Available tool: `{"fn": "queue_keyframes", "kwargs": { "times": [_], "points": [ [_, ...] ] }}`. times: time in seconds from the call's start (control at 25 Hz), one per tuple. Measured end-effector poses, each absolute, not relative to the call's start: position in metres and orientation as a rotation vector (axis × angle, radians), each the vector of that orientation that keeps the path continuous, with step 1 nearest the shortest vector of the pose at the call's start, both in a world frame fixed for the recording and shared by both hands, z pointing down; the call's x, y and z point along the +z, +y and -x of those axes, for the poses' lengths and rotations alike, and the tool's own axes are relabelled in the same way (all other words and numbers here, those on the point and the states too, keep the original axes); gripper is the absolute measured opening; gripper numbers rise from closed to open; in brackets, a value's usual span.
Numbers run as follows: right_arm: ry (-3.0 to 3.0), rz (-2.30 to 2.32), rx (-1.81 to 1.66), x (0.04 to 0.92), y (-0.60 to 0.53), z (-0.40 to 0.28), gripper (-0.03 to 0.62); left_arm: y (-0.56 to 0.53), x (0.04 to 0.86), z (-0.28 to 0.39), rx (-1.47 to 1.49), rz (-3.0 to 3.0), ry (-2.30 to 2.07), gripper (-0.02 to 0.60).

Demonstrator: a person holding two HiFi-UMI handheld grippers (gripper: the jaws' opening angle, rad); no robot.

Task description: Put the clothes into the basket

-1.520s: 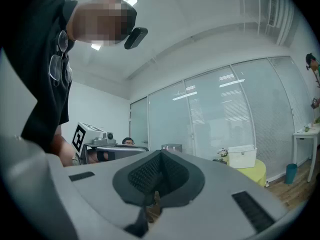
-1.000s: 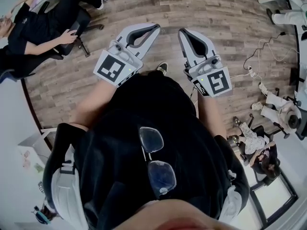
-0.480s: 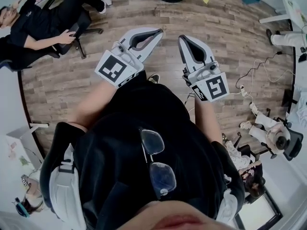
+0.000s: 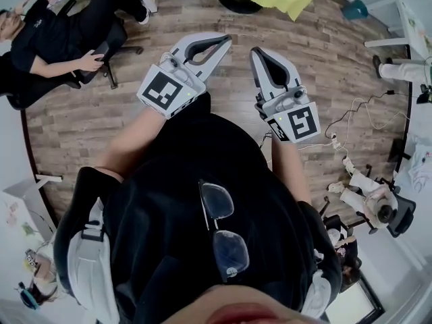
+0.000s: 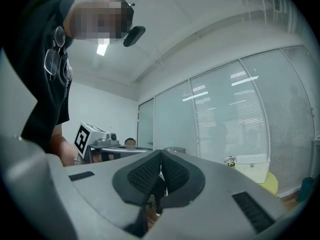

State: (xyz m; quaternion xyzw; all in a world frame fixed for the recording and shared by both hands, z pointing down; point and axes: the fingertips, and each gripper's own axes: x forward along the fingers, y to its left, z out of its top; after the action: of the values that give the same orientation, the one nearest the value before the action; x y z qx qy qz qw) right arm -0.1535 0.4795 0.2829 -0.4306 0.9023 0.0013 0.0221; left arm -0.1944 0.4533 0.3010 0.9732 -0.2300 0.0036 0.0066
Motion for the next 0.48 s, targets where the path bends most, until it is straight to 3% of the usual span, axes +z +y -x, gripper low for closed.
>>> {"fn": "queue_keyframes", "kwargs": {
  "times": [0.48],
  "points": [
    [2.816, 1.381, -0.017, 0.285, 0.345, 0.18, 0.025, 0.323, 0.302, 0.217, 0.026, -3.055, -0.65, 0.008]
  ]
}}
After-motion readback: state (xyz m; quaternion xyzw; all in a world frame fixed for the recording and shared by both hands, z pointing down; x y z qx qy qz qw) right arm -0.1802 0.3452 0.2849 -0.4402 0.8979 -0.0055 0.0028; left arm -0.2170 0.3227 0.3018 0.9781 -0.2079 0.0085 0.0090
